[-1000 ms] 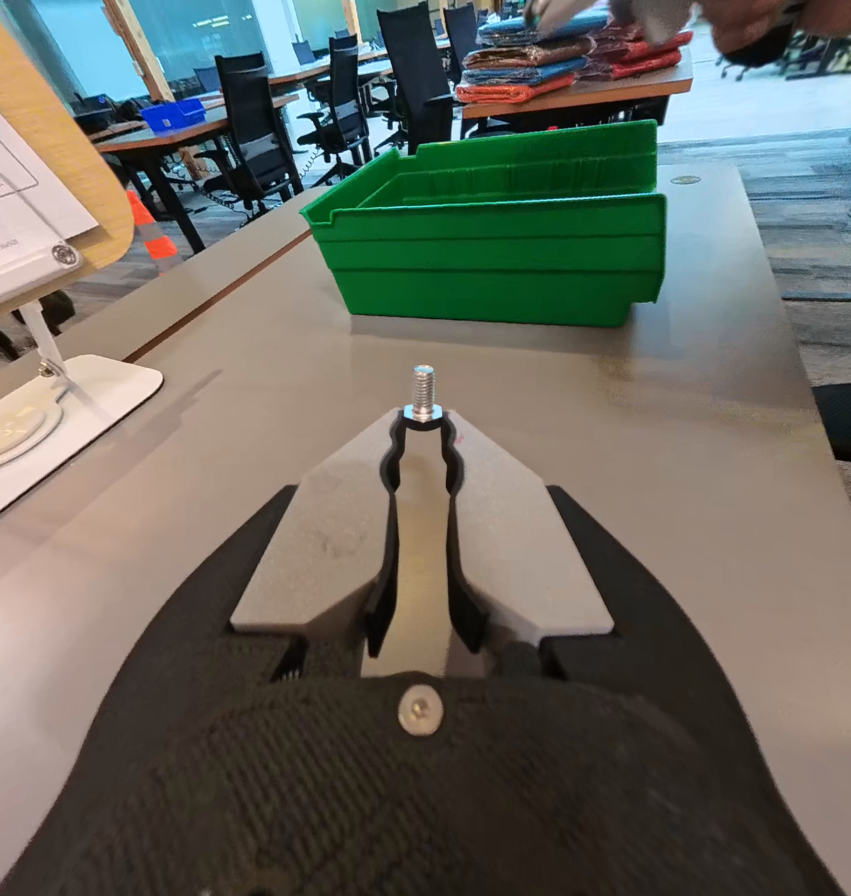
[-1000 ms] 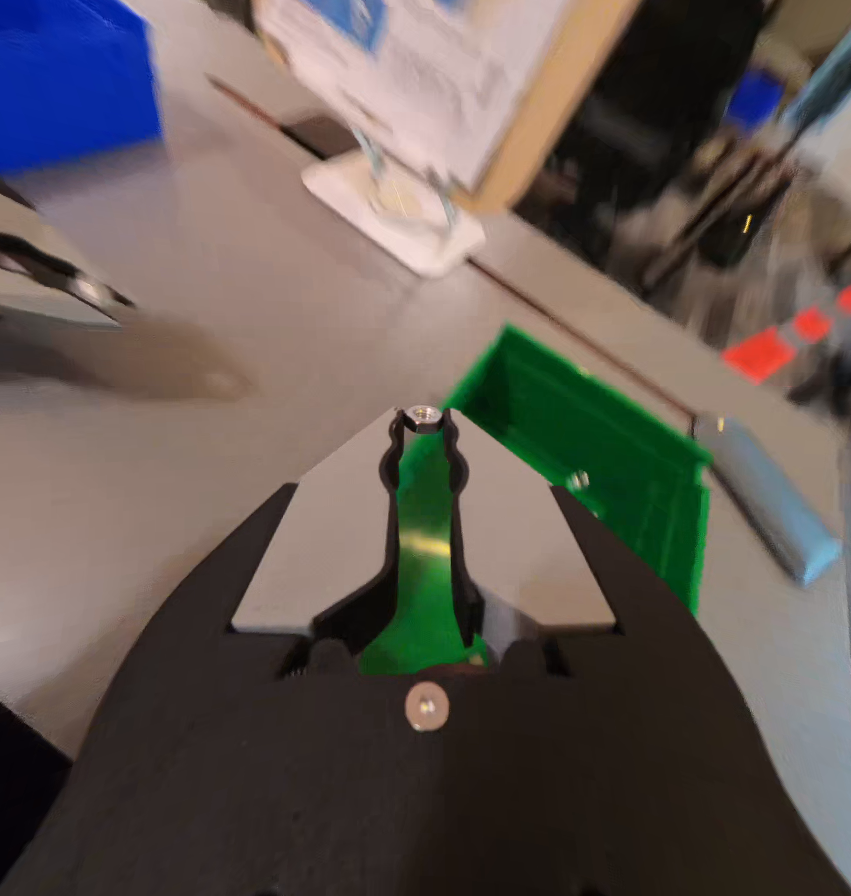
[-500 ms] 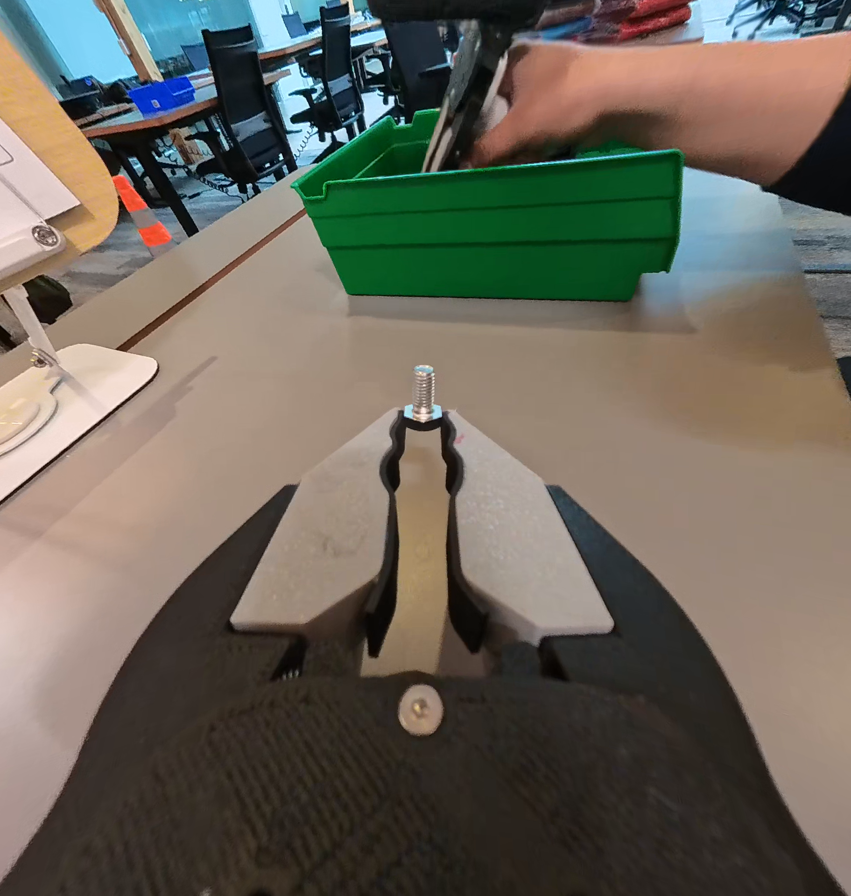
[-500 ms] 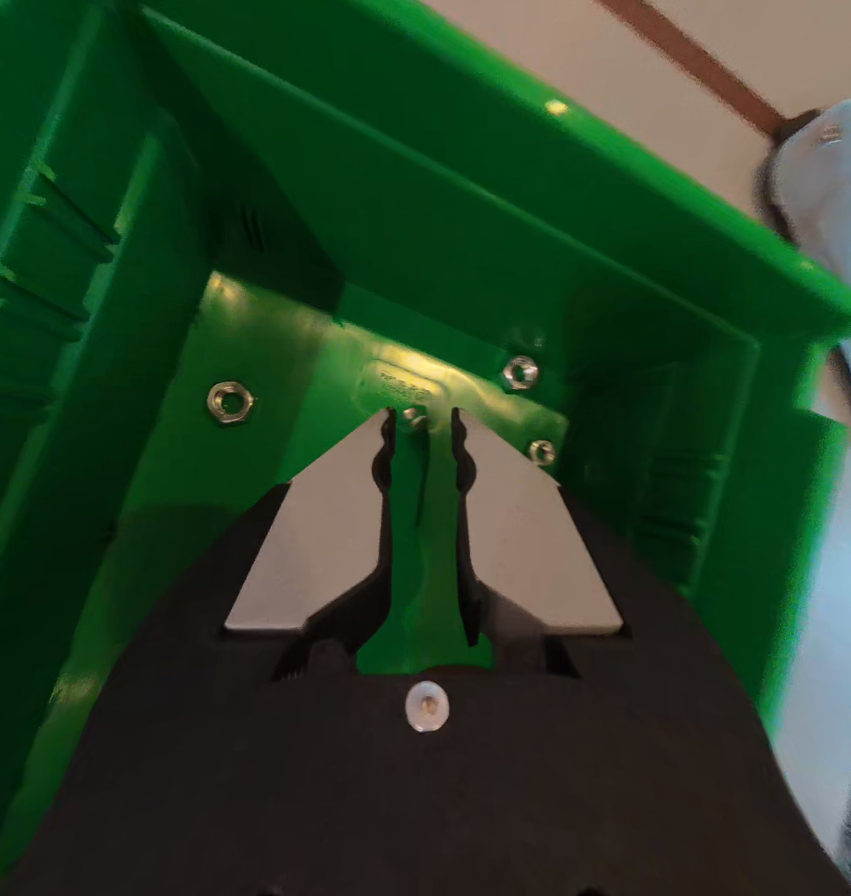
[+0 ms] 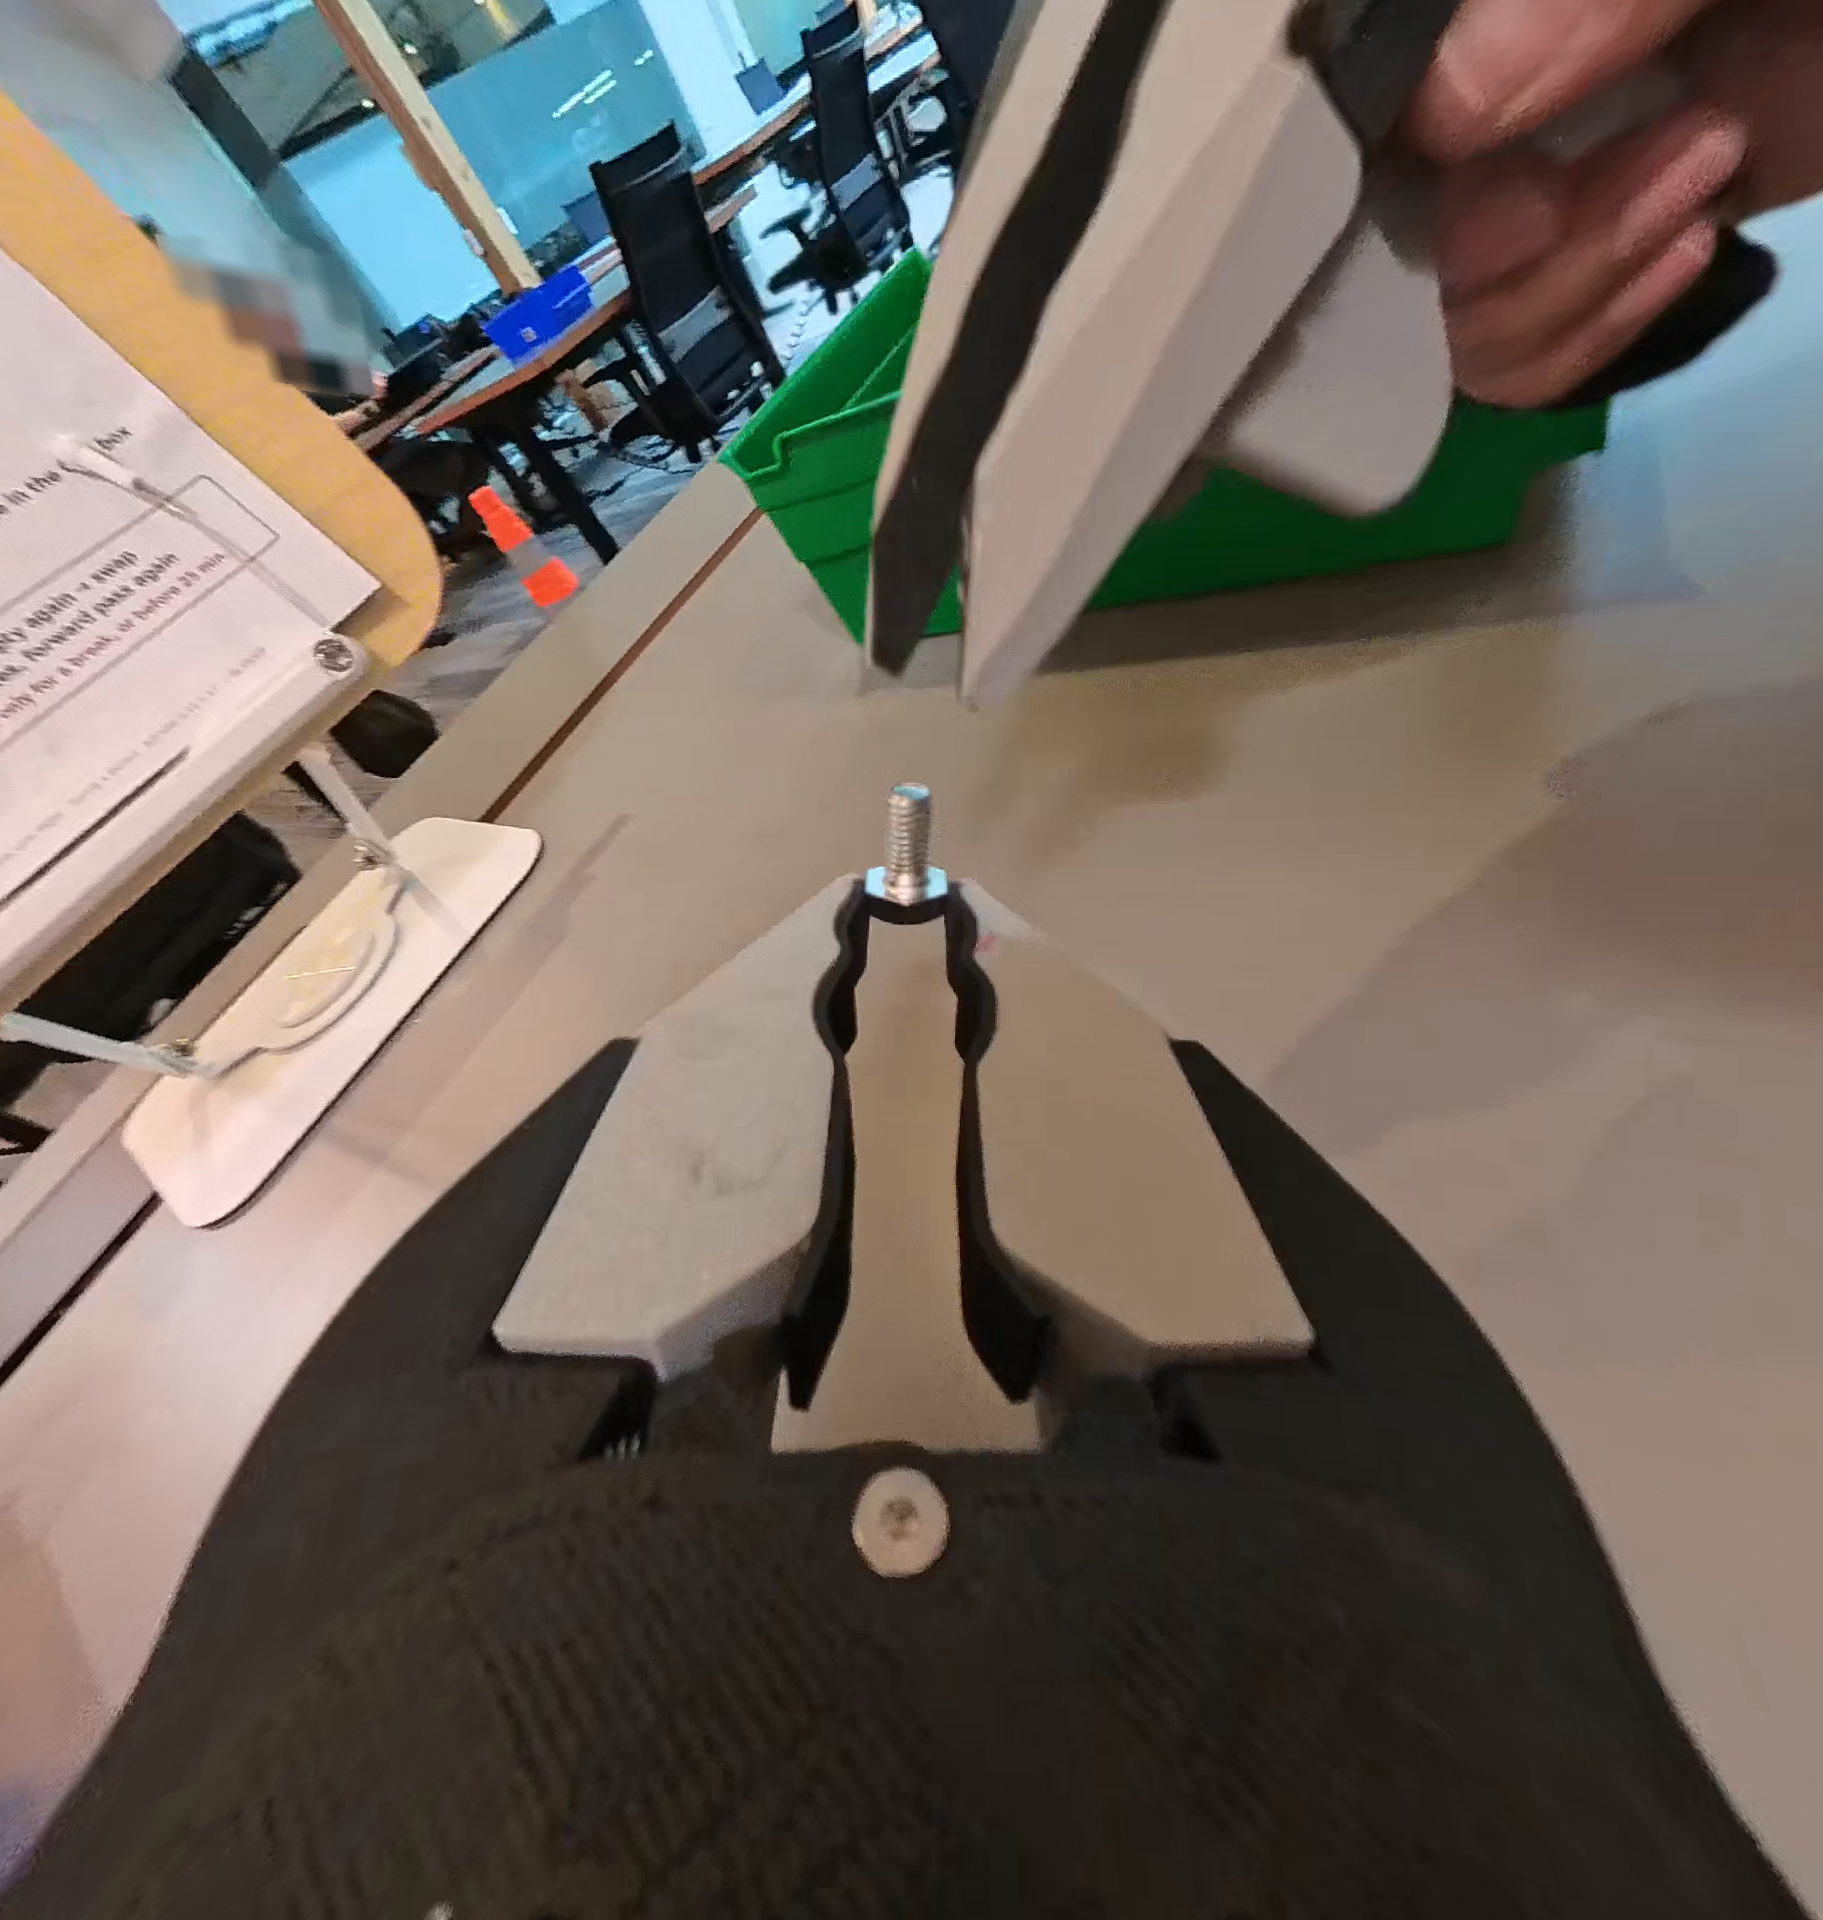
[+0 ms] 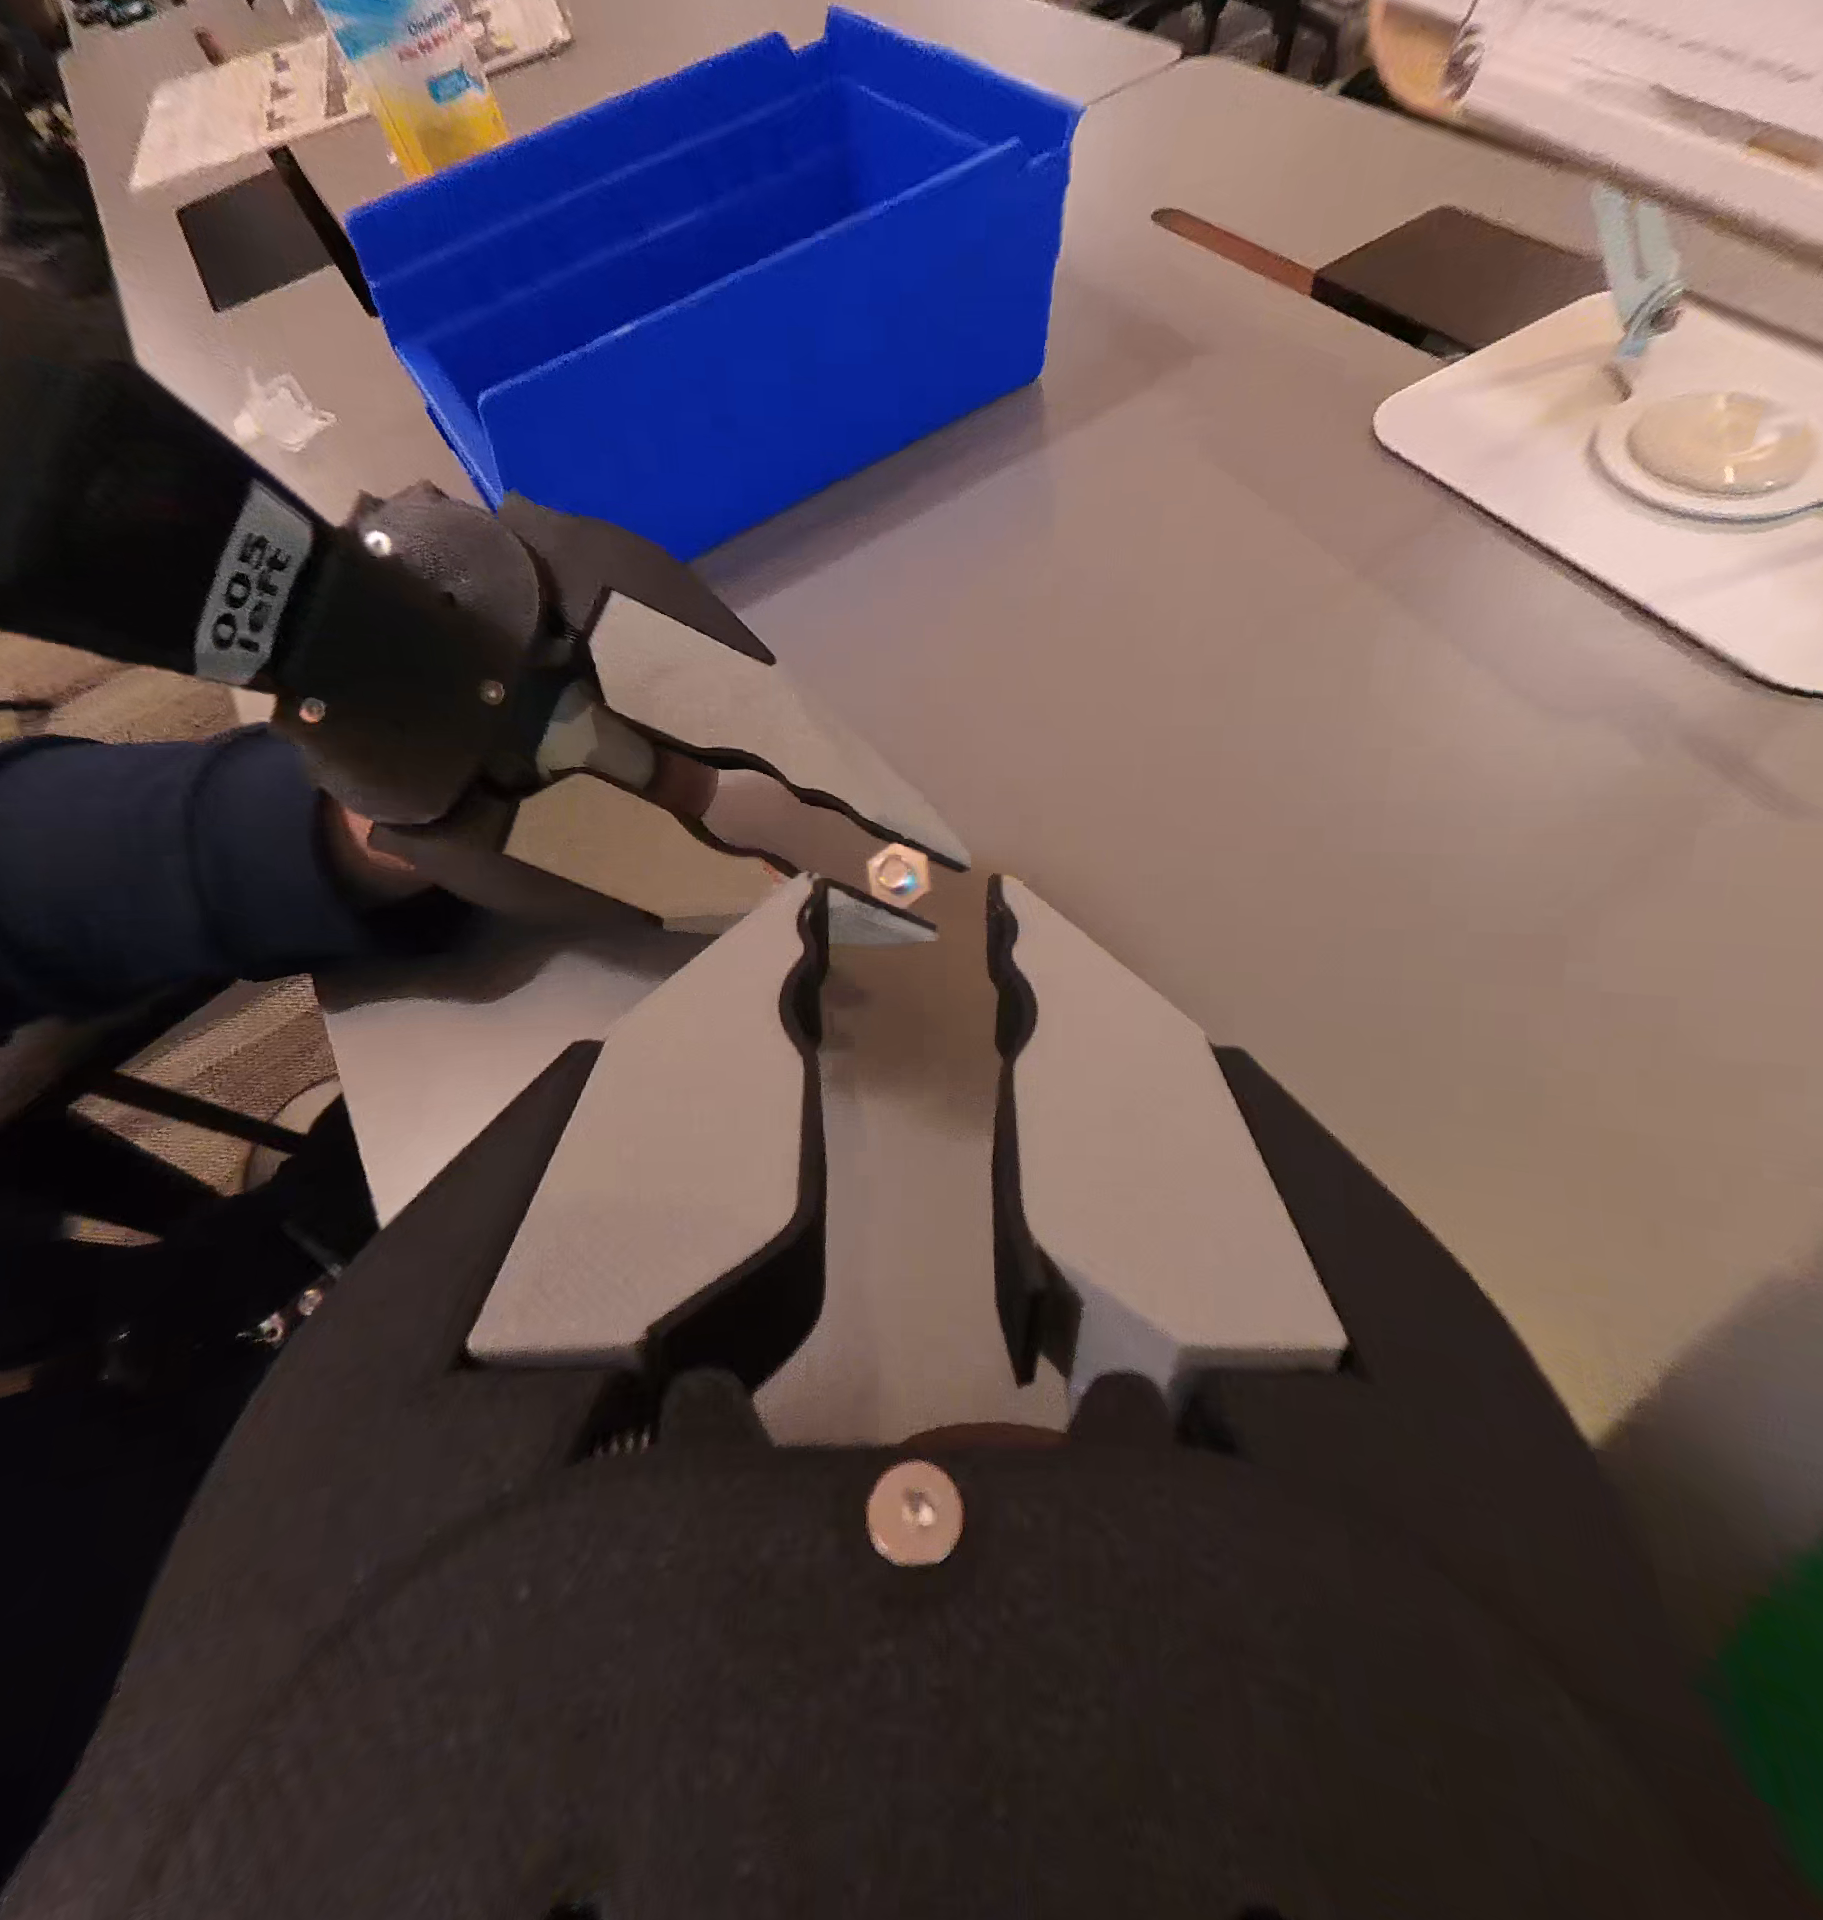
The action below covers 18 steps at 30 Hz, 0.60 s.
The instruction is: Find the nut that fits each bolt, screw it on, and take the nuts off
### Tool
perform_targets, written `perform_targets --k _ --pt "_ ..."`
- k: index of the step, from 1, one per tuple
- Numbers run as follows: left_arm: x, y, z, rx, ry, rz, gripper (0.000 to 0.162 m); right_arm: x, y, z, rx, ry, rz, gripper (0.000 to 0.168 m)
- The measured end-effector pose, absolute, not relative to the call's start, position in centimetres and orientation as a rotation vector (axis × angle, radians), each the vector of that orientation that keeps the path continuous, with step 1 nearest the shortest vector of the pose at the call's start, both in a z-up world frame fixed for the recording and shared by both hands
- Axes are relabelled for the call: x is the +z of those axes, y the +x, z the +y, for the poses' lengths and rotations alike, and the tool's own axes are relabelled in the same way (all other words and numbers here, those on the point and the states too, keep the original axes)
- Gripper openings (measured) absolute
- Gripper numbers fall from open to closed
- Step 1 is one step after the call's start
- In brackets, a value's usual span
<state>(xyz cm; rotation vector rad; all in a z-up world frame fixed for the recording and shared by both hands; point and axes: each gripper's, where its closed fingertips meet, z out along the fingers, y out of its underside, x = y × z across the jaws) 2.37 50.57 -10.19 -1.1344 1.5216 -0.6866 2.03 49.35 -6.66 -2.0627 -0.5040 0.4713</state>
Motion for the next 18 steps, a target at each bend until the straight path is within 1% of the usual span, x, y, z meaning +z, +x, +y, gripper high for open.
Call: perform_targets --k 3,5,9,16,18 --pt "-10.3 2.4 50.8 -0.65 -1.131 1.523 0.012 -7.7 0.4 50.0 0.553 -2.062 -0.486 0.026" --pt "-10.2 2.4 50.6 -0.632 -1.116 1.525 0.012 -8.3 0.3 50.6 0.548 -2.067 -0.467 0.016" --pt "-10.2 2.5 50.8 -0.599 -1.121 1.513 0.012 -8.9 0.7 51.0 0.549 -2.07 -0.436 0.005" --pt "-10.0 2.9 50.6 -0.593 -1.106 1.495 0.012 -8.5 1.2 50.7 0.469 -2.042 -0.448 0.005" --pt "-10.2 2.7 50.9 -0.605 -1.142 1.498 0.001 -7.6 2.6 50.6 0.342 -2.009 -0.437 0.005"
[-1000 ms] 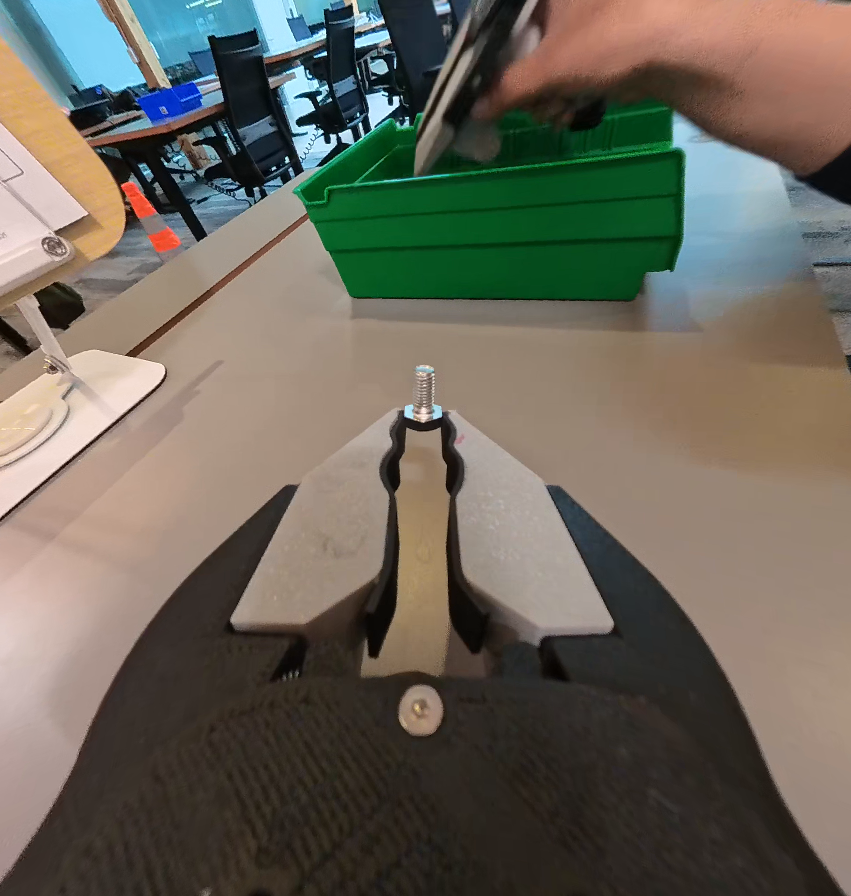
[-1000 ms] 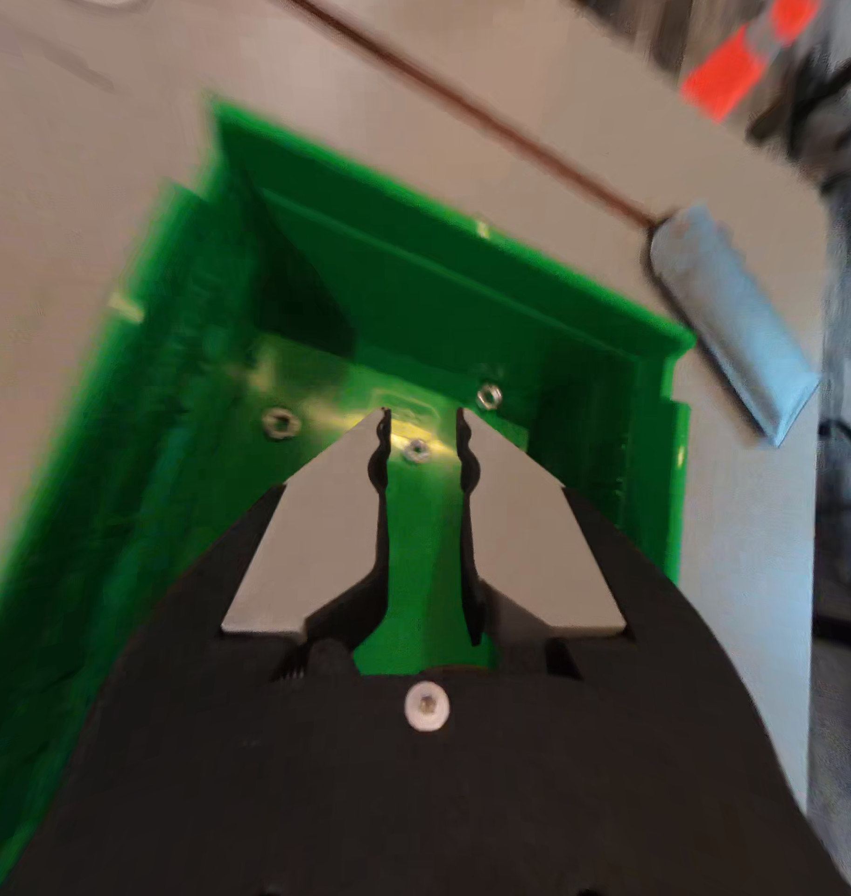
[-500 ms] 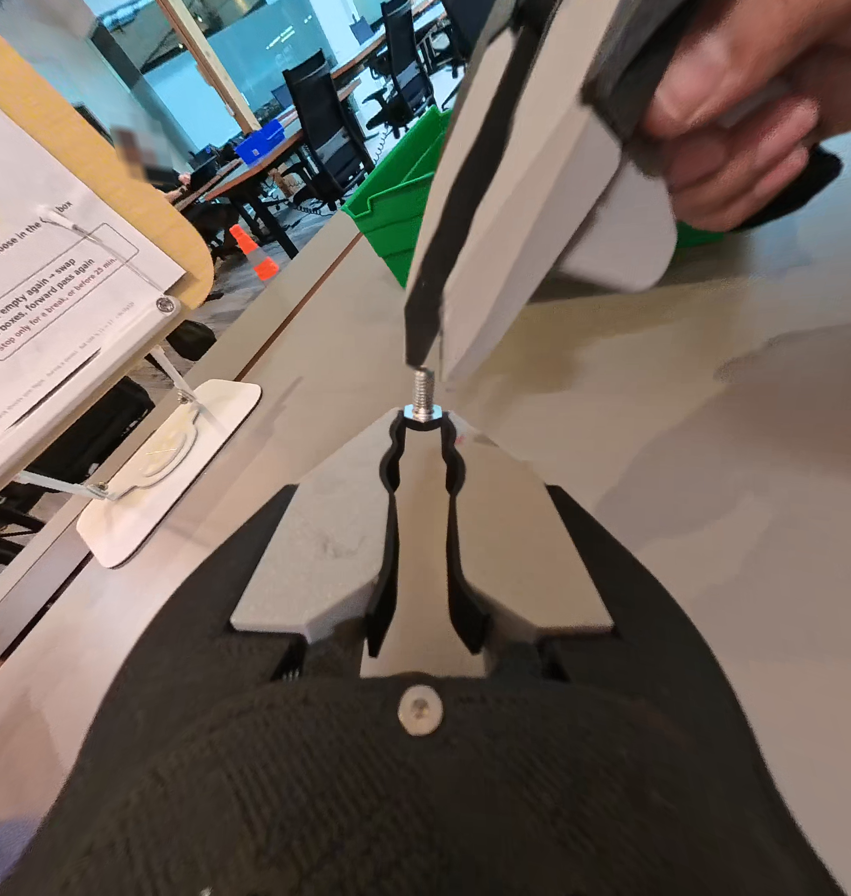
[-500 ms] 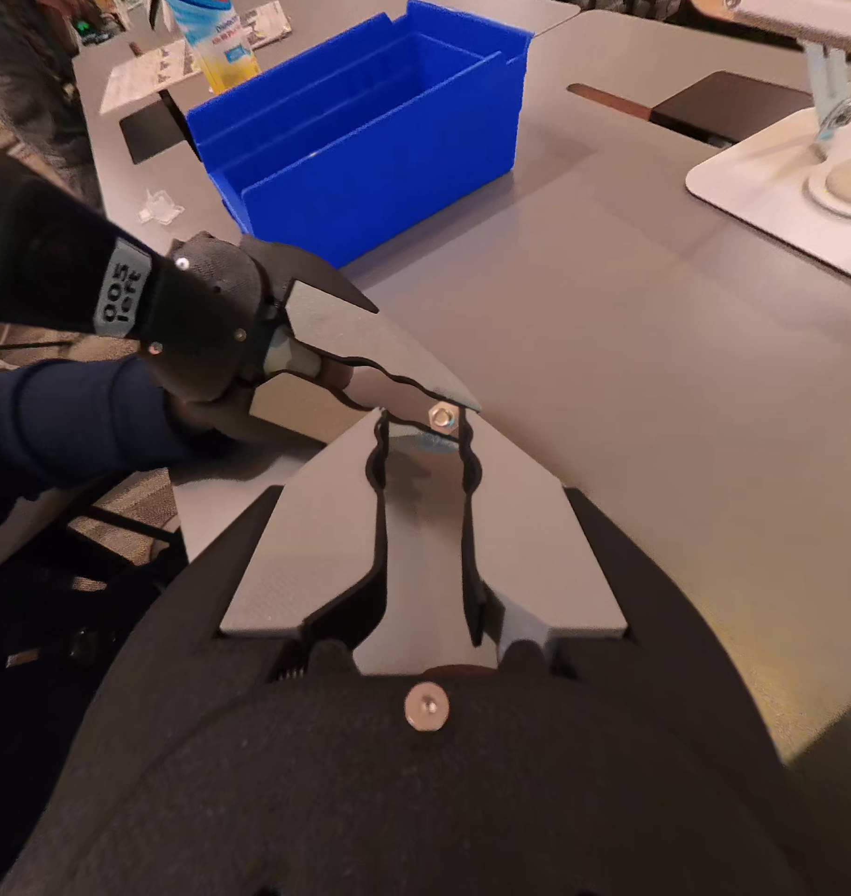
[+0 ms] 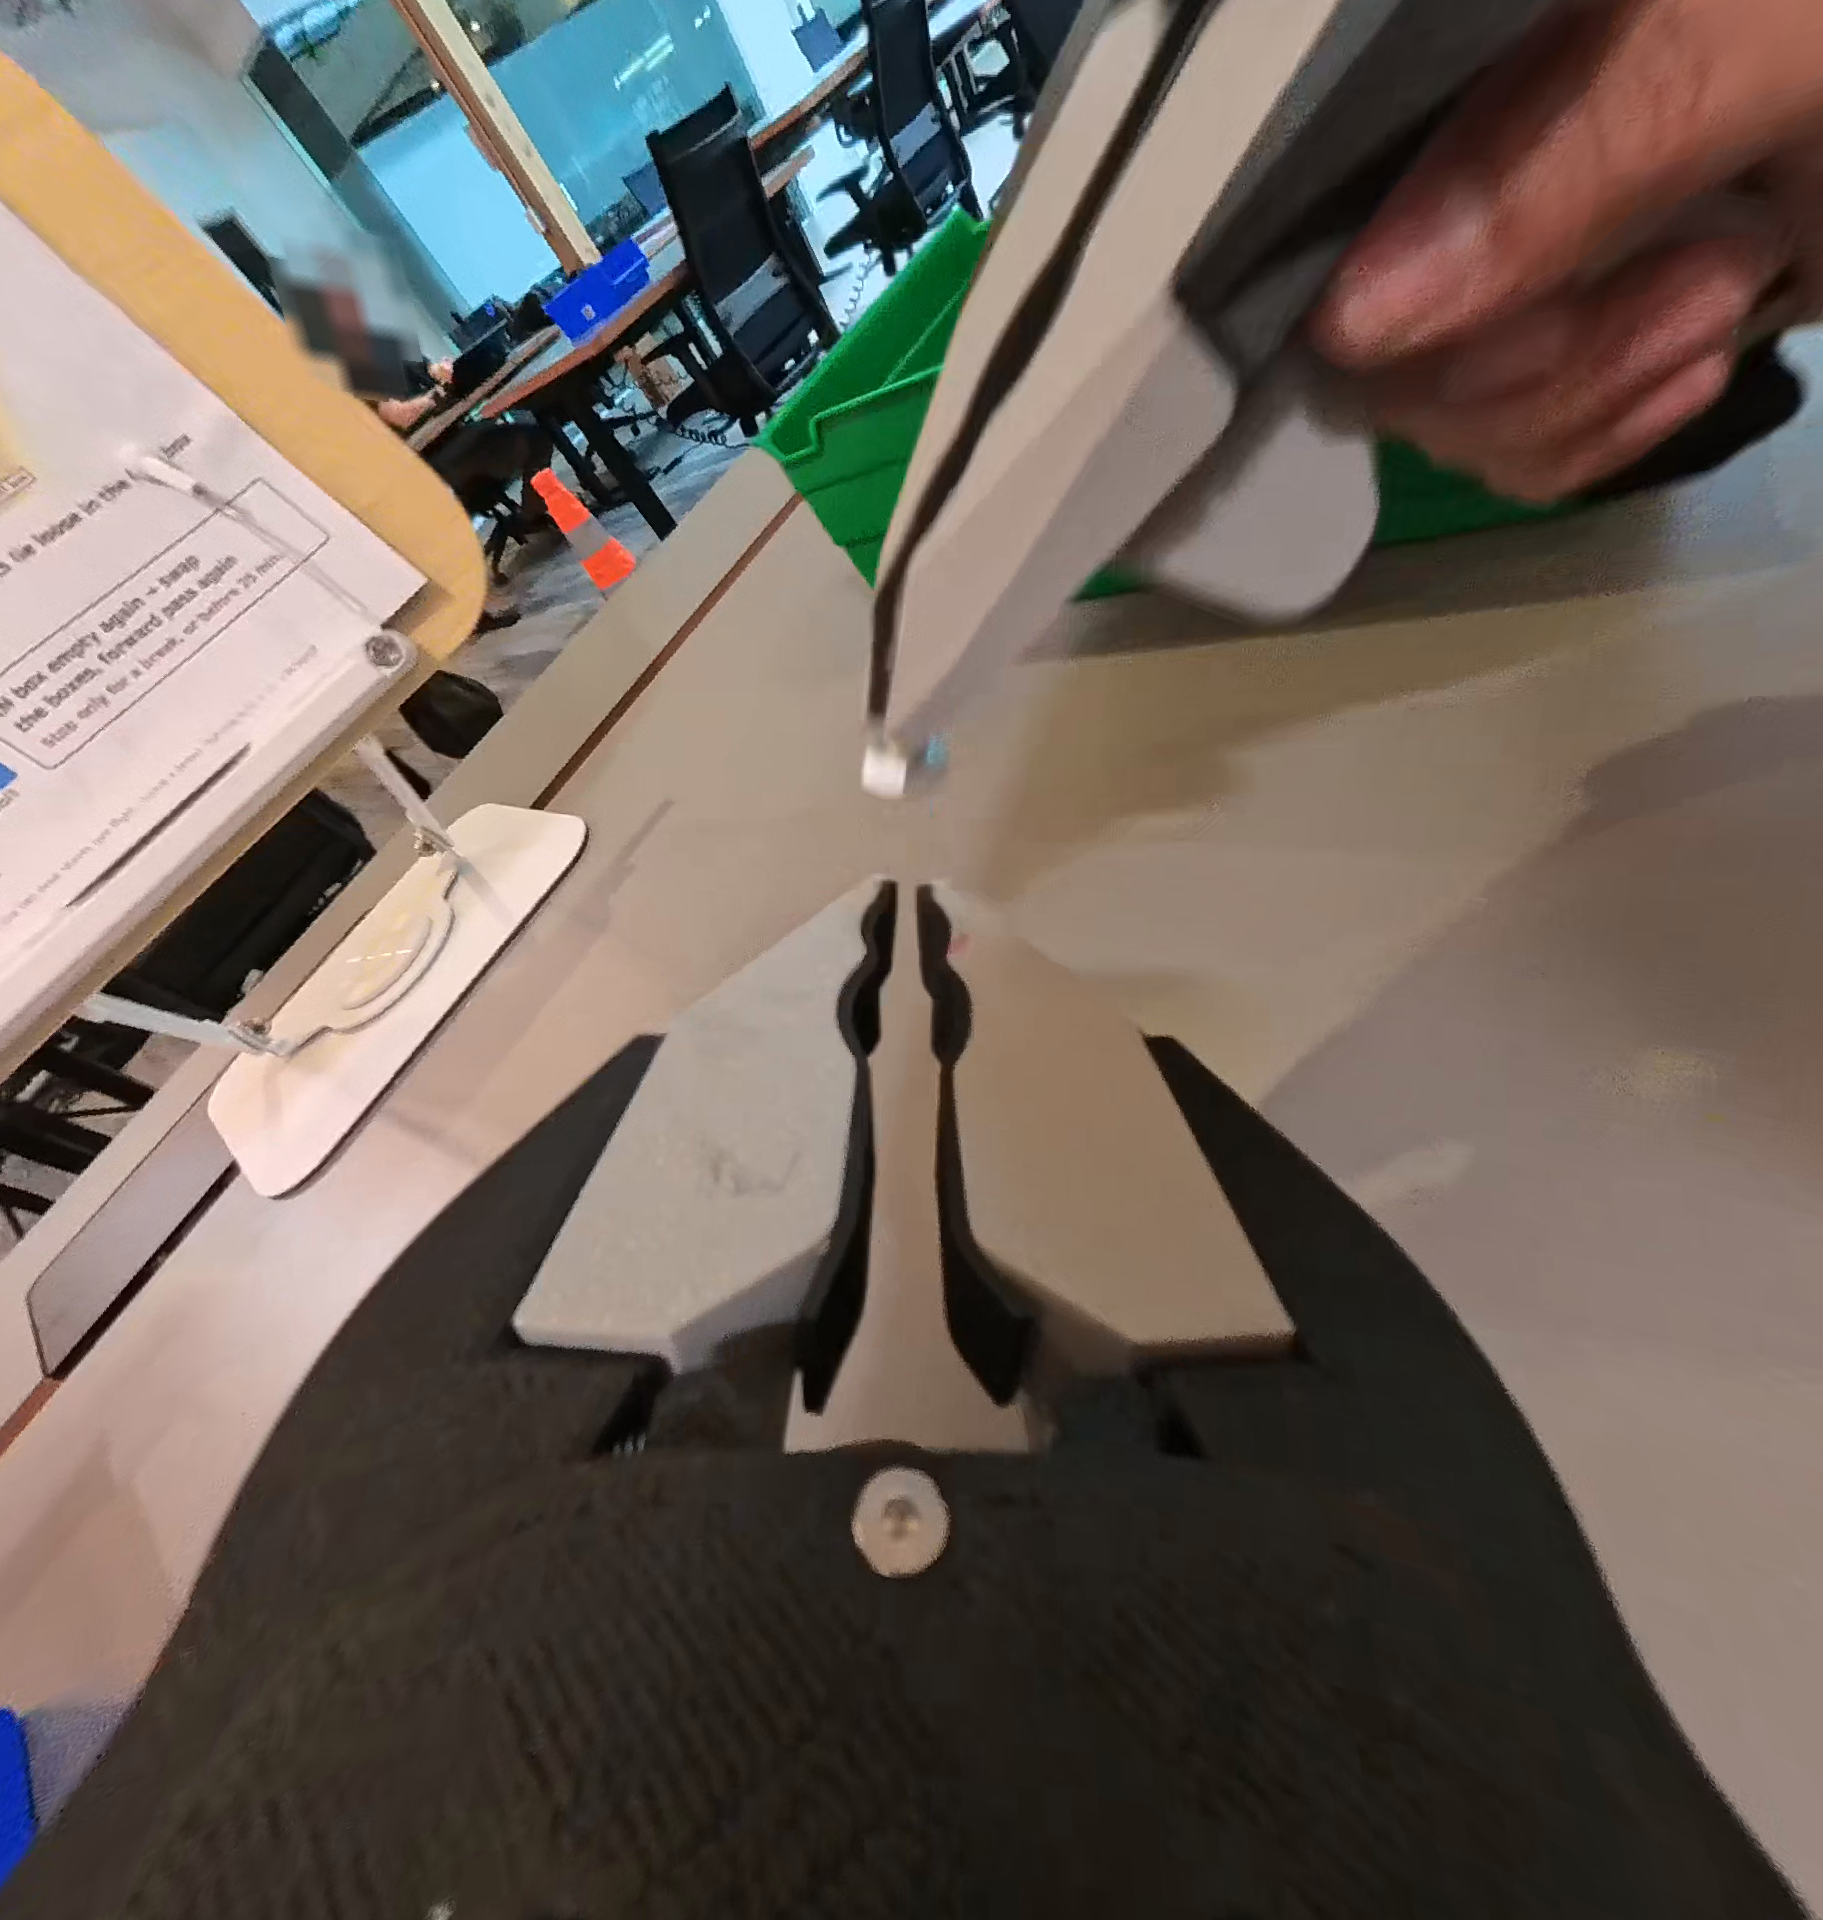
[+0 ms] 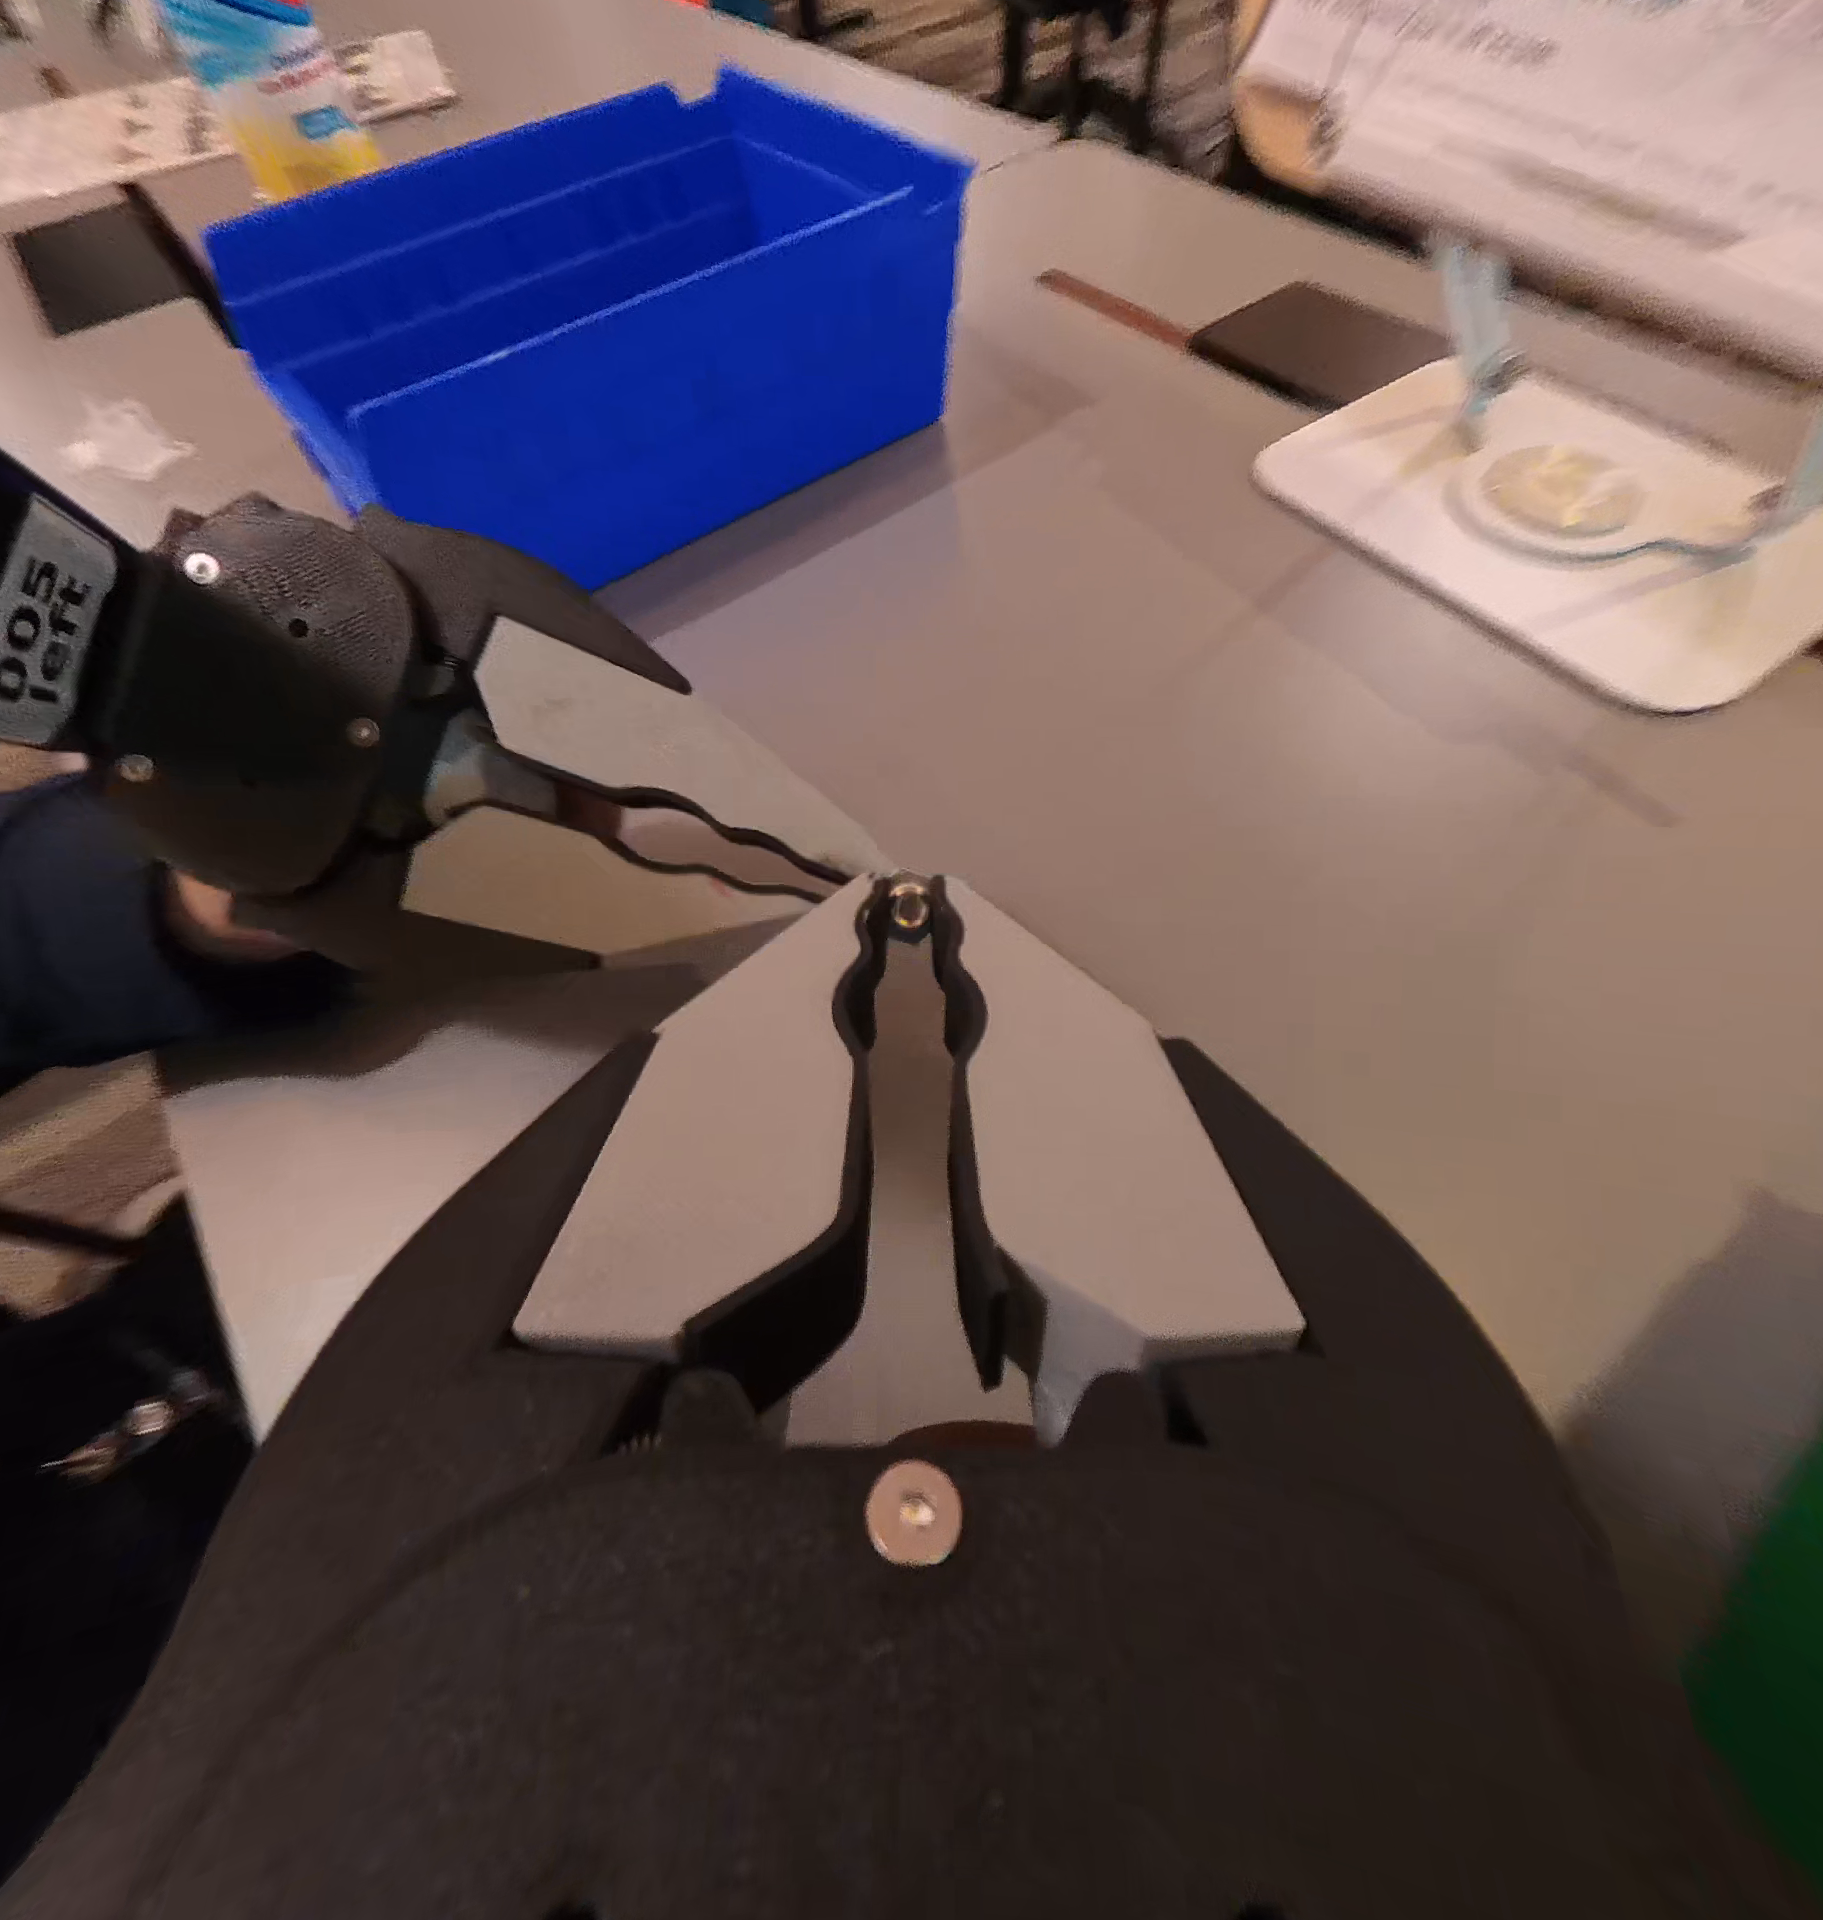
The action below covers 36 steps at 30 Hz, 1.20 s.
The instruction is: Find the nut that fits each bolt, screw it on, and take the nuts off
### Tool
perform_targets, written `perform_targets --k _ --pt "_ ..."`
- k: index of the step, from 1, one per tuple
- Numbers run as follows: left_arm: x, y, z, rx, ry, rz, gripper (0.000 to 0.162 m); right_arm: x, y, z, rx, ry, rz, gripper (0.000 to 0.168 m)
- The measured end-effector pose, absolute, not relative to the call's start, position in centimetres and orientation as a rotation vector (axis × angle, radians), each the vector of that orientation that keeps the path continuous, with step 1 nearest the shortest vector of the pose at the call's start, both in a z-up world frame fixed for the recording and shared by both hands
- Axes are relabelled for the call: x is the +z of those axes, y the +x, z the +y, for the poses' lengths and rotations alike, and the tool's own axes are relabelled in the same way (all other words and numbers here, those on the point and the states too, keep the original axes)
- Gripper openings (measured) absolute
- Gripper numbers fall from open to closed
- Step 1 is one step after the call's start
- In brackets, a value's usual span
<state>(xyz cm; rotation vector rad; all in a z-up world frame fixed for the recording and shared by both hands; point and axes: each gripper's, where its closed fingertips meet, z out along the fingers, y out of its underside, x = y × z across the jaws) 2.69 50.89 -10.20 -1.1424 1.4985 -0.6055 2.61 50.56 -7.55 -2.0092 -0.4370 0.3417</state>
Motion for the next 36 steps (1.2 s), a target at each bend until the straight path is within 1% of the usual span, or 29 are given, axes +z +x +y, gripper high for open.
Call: perform_targets --k 1,2,4,6,9,13,16,17,20,22,24,26,28,31,34,36 --pt "-10.2 2.5 51.2 -0.61 -1.154 1.488 0.005 -6.7 3.8 50.2 0.277 -1.996 -0.431 0.005" --pt "-10.3 2.3 51.5 -0.62 -1.175 1.481 0.006 -5.7 5.6 49.6 0.199 -1.991 -0.417 0.005" --pt "-10.2 2.1 51.9 -0.657 -1.212 1.465 0.006 -3.3 11.5 47.9 -0.027 -1.991 -0.343 0.005" --pt "-10.1 2.1 51.8 -0.695 -1.233 1.458 0.008 -2.8 18.4 45.2 -0.202 -2.099 -0.239 0.005" --pt "-10.3 2.4 51.3 -0.71 -1.23 1.477 0.008 -6.3 24.7 41.5 -0.167 -2.344 -0.114 0.005" --pt "-10.9 2.7 50.7 -0.667 -1.202 1.523 0.008 -13.8 27.3 38.5 -0.123 -2.688 -0.115 0.005" --pt "-11.1 2.6 50.9 -0.646 -1.196 1.525 0.007 -17.8 26.4 37.5 -0.008 -2.849 -0.179 0.006" --pt "-11.1 2.5 51.1 -0.648 -1.202 1.518 0.007 -18.3 26.1 37.4 0.019 -2.868 -0.187 0.009" --pt "-11.0 2.4 51.5 -0.671 -1.225 1.498 0.007 -17.0 26.1 38.4 0.01 -2.812 -0.174 0.017" --pt "-10.9 2.3 51.6 -0.686 -1.237 1.491 0.007 -14.7 27.0 39.1 -0.109 -2.734 -0.155 0.019" --pt "-10.8 2.3 51.6 -0.697 -1.239 1.486 0.007 -10.4 25.7 40.6 -0.131 -2.555 -0.133 0.019" --pt "-10.6 2.4 51.4 -0.703 -1.233 1.486 0.007 -5.2 20.6 42.5 -0.016 -2.309 -0.225 0.017" --pt "-10.7 2.5 51.4 -0.696 -1.235 1.491 0.007 -2.3 14.4 43.6 0.06 -2.158 -0.393 0.01" --pt "-10.9 2.3 51.7 -0.684 -1.243 1.487 0.007 -3.1 8.0 46.1 0.048 -2.1 -0.563 0.013" --pt "-10.5 2.0 52.2 -0.699 -1.255 1.459 0.007 -6.3 4.7 50.0 0.088 -2.074 -0.579 0.018" --pt "-10.2 1.8 52.3 -0.713 -1.258 1.444 0.007 -8.7 4.0 52.5 0.101 -2.062 -0.541 0.018"
